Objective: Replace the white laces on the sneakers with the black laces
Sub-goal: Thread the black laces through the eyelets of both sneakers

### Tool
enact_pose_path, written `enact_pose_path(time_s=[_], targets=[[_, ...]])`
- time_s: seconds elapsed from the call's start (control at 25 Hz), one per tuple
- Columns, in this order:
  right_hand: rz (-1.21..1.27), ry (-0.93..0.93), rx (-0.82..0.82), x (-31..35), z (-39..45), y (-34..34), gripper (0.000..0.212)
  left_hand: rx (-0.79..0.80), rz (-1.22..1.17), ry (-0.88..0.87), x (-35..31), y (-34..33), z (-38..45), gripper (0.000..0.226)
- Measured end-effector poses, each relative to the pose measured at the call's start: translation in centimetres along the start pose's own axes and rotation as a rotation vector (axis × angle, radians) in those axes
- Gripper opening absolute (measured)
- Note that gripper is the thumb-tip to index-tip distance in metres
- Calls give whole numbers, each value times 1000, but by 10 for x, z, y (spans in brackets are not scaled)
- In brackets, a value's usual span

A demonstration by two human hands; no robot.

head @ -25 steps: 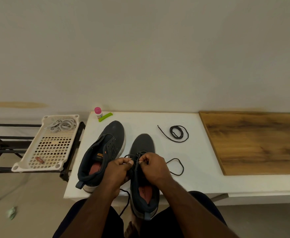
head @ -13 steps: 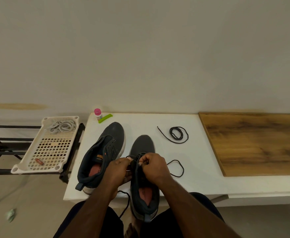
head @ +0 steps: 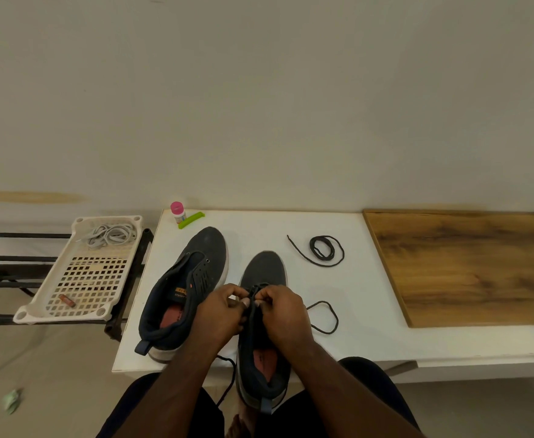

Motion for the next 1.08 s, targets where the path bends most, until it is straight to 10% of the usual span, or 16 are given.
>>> enact_pose_path(time_s=[0.36,0.52,0.88,1.08], targets=[[-69,164,-222,18,-30,40,27,-89,38,-121,-8,1,-3,13],[-48,174,25,27,-48,3,40,37,-239,16,5,0,-1,13],[-59,147,13,21,-46,1,39,-109,-521,-158,-24,21,-23,10],[-41,195,9,23,-47,-2,31,-45,50,-218,-12,-1,-13,18]])
Point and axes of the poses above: each hand's wrist, its own z-axis towards the middle knuckle, its own y-axis out of the back of the hand, x = y × z, the point moved 8 cm from there along z, towards the middle knuckle, and after that the axes turned 10 degrees about y, right-handed, at the moved point
